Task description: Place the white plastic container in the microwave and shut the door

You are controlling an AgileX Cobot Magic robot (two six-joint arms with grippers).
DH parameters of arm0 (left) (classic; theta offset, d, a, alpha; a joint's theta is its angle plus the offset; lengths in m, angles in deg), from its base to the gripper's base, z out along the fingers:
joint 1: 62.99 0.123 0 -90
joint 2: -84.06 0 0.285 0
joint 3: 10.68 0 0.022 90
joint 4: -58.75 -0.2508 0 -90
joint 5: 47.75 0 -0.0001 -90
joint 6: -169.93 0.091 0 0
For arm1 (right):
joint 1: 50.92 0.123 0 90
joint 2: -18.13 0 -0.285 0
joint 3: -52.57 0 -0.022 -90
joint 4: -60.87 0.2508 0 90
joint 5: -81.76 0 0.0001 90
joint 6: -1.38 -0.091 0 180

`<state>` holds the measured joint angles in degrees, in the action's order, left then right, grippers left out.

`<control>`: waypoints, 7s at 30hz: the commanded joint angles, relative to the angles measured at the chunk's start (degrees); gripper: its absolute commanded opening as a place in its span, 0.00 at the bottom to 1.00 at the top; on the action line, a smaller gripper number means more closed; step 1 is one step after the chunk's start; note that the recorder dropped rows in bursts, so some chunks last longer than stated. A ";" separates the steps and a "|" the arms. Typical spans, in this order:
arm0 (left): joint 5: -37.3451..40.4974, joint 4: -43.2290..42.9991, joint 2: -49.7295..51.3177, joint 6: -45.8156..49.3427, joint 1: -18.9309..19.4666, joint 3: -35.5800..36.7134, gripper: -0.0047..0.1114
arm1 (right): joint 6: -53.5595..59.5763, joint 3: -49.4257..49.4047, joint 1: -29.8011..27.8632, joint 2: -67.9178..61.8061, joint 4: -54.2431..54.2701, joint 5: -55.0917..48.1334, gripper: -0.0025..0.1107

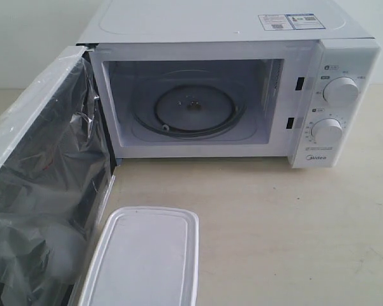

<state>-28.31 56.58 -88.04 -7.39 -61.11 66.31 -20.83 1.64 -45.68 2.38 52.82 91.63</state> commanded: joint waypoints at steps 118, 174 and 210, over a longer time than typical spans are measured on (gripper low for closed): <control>-0.44 -0.20 -0.12 -0.10 -0.19 0.23 0.08 | 7.79 -14.01 51.73 -52.26 54.45 0.71 0.24; -0.44 -0.20 -0.12 -0.10 -0.19 0.23 0.08 | -49.48 -13.30 39.08 -98.03 -19.67 57.11 0.44; -0.44 -0.20 -0.12 -0.10 -0.19 0.23 0.08 | -49.81 -10.26 39.08 -100.70 -18.20 55.18 0.02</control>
<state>-28.31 56.58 -88.04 -7.39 -61.11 66.31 -71.12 -8.46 -6.34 -98.02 34.70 146.40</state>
